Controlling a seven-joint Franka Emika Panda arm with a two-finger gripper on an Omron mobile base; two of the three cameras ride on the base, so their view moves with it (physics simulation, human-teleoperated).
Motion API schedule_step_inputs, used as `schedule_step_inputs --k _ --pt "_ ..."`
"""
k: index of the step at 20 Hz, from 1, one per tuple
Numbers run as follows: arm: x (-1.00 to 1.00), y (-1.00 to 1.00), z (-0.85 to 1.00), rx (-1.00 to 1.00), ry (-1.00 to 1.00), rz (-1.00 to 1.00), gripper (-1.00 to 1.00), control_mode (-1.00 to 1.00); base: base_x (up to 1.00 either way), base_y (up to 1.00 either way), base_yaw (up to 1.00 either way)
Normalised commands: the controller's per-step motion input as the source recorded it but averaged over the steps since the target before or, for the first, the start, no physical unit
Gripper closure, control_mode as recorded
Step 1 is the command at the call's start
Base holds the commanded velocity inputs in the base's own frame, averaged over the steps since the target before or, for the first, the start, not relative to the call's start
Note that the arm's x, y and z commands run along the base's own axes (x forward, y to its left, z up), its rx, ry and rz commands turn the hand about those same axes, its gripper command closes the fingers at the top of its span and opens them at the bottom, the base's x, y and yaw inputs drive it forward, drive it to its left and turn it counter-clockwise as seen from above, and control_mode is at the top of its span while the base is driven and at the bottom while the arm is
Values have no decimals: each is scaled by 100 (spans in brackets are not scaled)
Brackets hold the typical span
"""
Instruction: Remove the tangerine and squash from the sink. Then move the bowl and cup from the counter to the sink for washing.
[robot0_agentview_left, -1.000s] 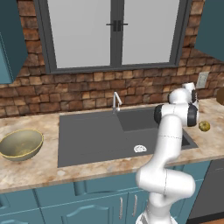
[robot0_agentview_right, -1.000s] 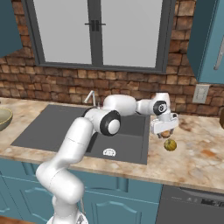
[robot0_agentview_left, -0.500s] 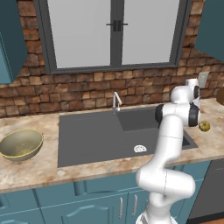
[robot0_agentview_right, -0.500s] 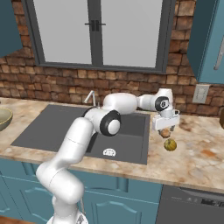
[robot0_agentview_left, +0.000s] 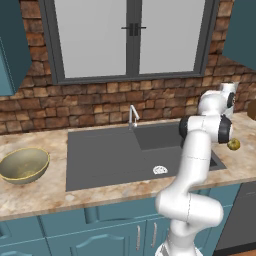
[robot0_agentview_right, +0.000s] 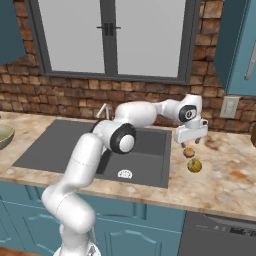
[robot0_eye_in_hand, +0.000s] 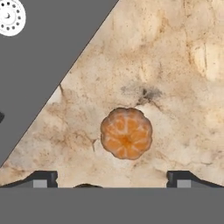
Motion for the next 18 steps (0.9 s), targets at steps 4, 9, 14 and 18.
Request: schedule_step_inputs --k 4,9,14,18 --pt "-32 21 18 4 -22 -6 -100 -100 0 0 0" --pt "-32 25 13 0 -24 -8 -100 -100 0 0 0" --pt "-35 27 12 0 -20 -11 -100 -100 0 0 0" --pt "-28 28 15 0 -9 -13 -100 -100 0 0 0"
